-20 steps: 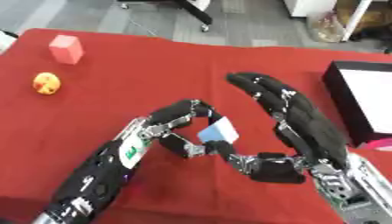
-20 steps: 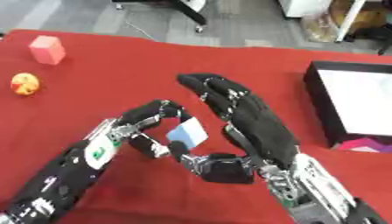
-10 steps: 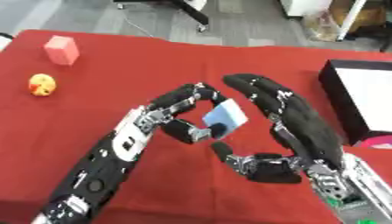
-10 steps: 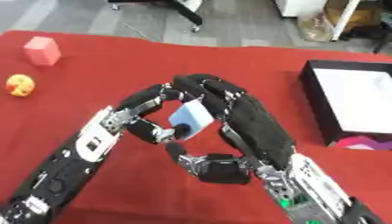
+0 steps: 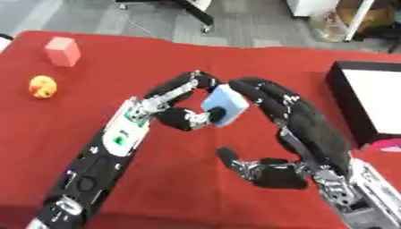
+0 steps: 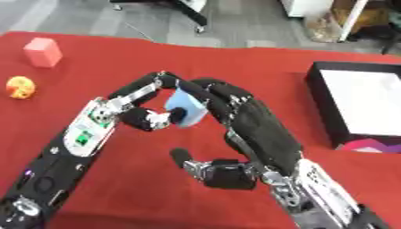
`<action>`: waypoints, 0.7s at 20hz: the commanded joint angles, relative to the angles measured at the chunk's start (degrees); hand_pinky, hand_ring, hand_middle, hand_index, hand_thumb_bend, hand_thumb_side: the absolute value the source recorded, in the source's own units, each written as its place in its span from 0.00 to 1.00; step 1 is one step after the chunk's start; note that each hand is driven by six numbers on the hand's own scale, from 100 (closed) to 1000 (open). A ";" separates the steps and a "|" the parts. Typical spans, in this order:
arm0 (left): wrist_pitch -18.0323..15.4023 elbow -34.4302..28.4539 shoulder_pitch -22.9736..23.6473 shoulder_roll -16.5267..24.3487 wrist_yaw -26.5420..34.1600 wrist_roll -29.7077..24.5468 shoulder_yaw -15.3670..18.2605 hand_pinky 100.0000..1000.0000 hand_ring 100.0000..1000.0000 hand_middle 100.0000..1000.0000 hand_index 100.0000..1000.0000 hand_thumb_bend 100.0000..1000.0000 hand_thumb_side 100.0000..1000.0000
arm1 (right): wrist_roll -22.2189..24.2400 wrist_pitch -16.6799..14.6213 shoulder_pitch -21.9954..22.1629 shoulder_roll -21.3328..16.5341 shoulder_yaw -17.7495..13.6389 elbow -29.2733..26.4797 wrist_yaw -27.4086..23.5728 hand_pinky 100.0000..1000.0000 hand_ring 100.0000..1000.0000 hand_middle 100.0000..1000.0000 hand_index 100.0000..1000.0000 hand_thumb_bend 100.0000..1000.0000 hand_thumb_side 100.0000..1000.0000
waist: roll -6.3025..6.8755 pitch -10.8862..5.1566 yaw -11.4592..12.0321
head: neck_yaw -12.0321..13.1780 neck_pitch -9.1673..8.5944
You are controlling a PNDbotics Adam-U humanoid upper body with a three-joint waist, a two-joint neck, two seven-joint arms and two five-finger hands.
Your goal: Pick up the objects with one hand, pass them to the other hand, and then place them into the box on the other side of the table.
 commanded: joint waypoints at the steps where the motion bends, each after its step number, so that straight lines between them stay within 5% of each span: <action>1: 2.85 -2.43 -0.67 1.26 3.22 -2.93 0.43 0.62 0.50 0.40 0.50 0.00 0.72 | -0.16 0.06 -0.76 -0.21 -0.64 -1.19 1.21 0.72 0.83 0.81 0.95 0.30 0.34 | 0.14 -0.67 -0.02 | -0.36 -0.17; 14: 14.40 -6.05 -1.02 2.63 14.77 -14.48 0.34 0.62 0.51 0.40 0.50 0.00 0.74 | -5.83 3.85 -2.36 -0.90 -0.57 -1.19 7.92 0.44 0.66 0.73 0.89 0.34 0.31 | 0.11 -0.77 0.27 | -0.87 -0.17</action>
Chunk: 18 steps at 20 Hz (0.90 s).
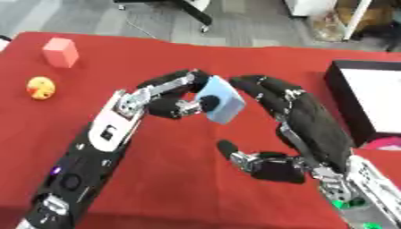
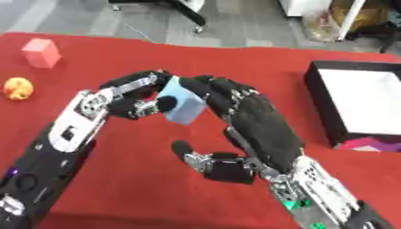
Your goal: Pick up the objects with one hand, pass them to the other hand, and then place them into the box on the other side of the table.
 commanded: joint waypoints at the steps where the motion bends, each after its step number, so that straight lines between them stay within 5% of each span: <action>1: 2.74 -1.59 -1.21 1.34 3.05 -2.82 0.89 0.62 0.51 0.40 0.50 0.00 0.74 | -1.54 1.40 -1.03 -0.94 -0.28 -1.19 1.90 0.43 0.66 0.72 0.89 0.35 0.31 | 0.10 -0.76 0.10 | -0.42 -0.17; 7: 7.87 -2.47 -2.47 2.55 8.20 -7.03 1.17 0.63 0.52 0.41 0.50 0.00 0.74 | -2.52 3.25 -1.61 -1.34 0.57 -1.19 2.94 0.42 0.65 0.71 0.88 0.35 0.31 | 0.14 -0.72 0.15 | -0.51 -0.17; 18: 14.46 -4.45 -5.31 4.86 22.02 -6.84 -0.46 0.63 0.53 0.41 0.51 0.00 0.72 | -1.94 3.44 -1.97 -1.52 1.46 -1.19 1.86 0.41 0.65 0.69 0.87 0.34 0.32 | 0.28 -0.74 -0.08 | -0.67 -0.17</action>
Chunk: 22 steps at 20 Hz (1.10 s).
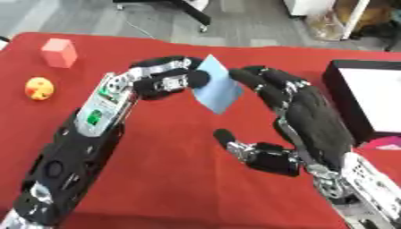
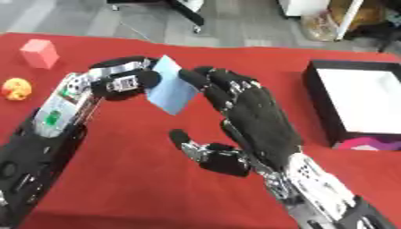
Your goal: Pick up the objects with one hand, pass them to the other hand, and then place them into the box on the other side of the table.
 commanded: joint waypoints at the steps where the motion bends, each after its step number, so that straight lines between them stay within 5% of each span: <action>1: 1.97 -1.90 -1.76 1.54 3.49 0.49 -0.32 0.63 0.53 0.41 0.51 0.00 0.72 | 0.36 0.00 -0.90 -0.95 0.04 -1.17 -0.45 0.41 0.65 0.69 0.87 0.34 0.32 | 0.17 -0.73 -0.12 | -0.26 -0.17; 22: 2.21 1.26 -2.22 3.21 1.00 -0.23 -2.90 0.64 0.54 0.42 0.52 0.00 0.77 | -2.18 0.16 -1.69 -0.87 -0.54 -1.17 3.46 0.39 0.62 0.68 0.85 0.33 0.30 | 0.73 -0.63 -1.15 | -0.04 -0.17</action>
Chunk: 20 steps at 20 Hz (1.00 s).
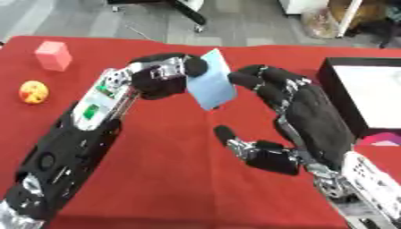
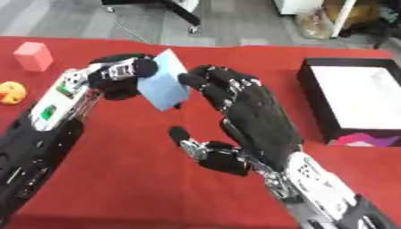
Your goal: Pick up the objects with one hand, pass them to the other hand, and then place them into the box on the other side of the table.
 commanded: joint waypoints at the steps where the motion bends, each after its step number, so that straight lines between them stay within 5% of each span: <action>1: -0.14 -0.14 -1.26 1.59 -0.59 0.06 0.00 0.64 0.54 0.42 0.52 0.00 0.77 | -1.19 -0.10 -1.07 -0.49 -0.59 -0.74 1.63 0.39 0.62 0.68 0.85 0.33 0.30 | 0.15 -0.64 -0.13 | 0.05 -0.17; 10: -2.49 0.69 -1.71 2.15 -2.47 0.06 -0.98 0.64 0.54 0.42 0.52 0.00 0.75 | -2.62 0.28 -1.38 -0.62 -0.16 -0.74 0.95 0.47 0.67 0.70 0.86 0.33 0.30 | 0.15 -0.67 -0.15 | -0.12 -0.17; 20: -8.22 -1.18 -2.73 2.93 -3.27 0.06 -4.54 0.65 0.55 0.42 0.52 0.00 0.71 | -1.13 0.36 -1.67 -0.94 1.10 -0.74 -9.28 0.48 0.72 0.72 0.89 0.29 0.31 | 0.14 -0.64 0.02 | -0.23 -0.17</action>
